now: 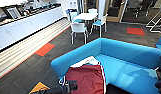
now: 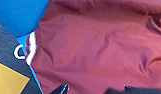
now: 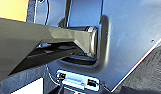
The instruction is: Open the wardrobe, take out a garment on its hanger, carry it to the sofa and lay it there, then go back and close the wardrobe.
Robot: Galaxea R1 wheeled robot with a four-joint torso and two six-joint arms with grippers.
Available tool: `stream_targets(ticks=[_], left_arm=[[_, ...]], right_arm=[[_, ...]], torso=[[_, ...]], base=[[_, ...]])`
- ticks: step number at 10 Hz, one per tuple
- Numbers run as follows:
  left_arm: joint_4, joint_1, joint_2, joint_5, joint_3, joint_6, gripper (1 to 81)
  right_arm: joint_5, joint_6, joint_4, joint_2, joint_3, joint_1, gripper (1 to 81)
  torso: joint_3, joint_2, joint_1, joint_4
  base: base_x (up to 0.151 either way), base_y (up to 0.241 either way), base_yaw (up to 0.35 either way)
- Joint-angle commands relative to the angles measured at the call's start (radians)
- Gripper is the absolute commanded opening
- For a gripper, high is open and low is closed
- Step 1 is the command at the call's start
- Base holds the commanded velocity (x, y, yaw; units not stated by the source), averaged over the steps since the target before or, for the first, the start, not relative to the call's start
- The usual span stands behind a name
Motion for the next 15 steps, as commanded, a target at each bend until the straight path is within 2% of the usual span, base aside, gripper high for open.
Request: stream_targets(ticks=[1, 3, 4, 6, 7, 8, 10, 12, 13, 14, 15], left_arm=[[0.026, 0.143, -0.272, -0.256, 0.294, 0.082, 81.1], [0.039, 0.264, -0.323, -0.443, 0.273, 0.135, 81.1], [0.061, 0.318, -0.339, -0.521, 0.244, 0.136, 81.1], [0.096, 0.445, -0.356, -0.648, 0.161, 0.136, 81.1], [0.113, 0.502, -0.35, -0.704, 0.075, 0.136, 81.1], [0.118, 0.549, -0.34, -0.73, 0.003, 0.136, 81.1], [0.136, 0.616, -0.274, -0.732, -0.14, 0.136, 81.1], [0.138, 0.659, -0.229, -0.73, -0.215, 0.136, 81.1], [0.141, 0.682, -0.205, -0.73, -0.253, 0.136, 81.1], [0.139, 0.697, -0.185, -0.73, -0.28, 0.135, 81.1], [0.139, 0.715, -0.154, -0.726, -0.319, 0.135, 81.1]], right_arm=[[-0.07, 0.008, 0.0, 0.009, 0.005, -0.003, 81.1], [-0.07, 0.01, 0.0, 0.011, -0.015, 0.004, 81.1], [-0.07, 0.011, 0.0, 0.014, -0.019, 0.007, 81.1], [-0.073, 0.014, 0.004, 0.024, -0.039, 0.019, 81.1], [-0.073, 0.014, 0.026, 0.04, -0.076, 0.019, 81.1], [-0.076, 0.014, 0.027, 0.052, -0.099, 0.019, 81.1], [-0.078, 0.014, 0.024, 0.058, -0.105, 0.019, 81.1], [-0.079, 0.014, 0.023, 0.057, -0.107, 0.016, 81.1], [-0.081, 0.013, 0.02, 0.058, -0.107, 0.015, 81.1], [-0.081, 0.013, 0.014, 0.063, -0.107, 0.012, 81.1], [-0.082, 0.013, 0.012, 0.067, -0.107, 0.01, 81.1]], torso=[[0.0, 0.0, 0.0, 0.0], [0.0, 0.0, 0.0, 0.0], [0.0, 0.0, 0.0, 0.0], [0.0, 0.0, -0.001, 0.0], [0.0, -0.001, -0.001, 0.0], [0.058, -0.001, -0.002, 0.0], [0.097, -0.001, -0.002, 0.0], [0.151, -0.001, -0.002, 0.0], [0.109, -0.002, -0.002, 0.0], [0.125, -0.003, -0.002, 0.0], [0.132, -0.003, -0.002, -0.037]], base=[[0.0, 0.0, 0.0], [0.0, 0.0, 0.0], [0.0, 0.0, 0.0], [0.0, 0.0, 0.0], [0.0, 0.0, 0.0], [0.0, 0.0, 0.0], [0.0, 0.0, 0.0], [0.0, 0.0, 0.0], [0.0, 0.0, 0.0], [0.0, 0.0, 0.0], [0.0, 0.0, 0.0]])
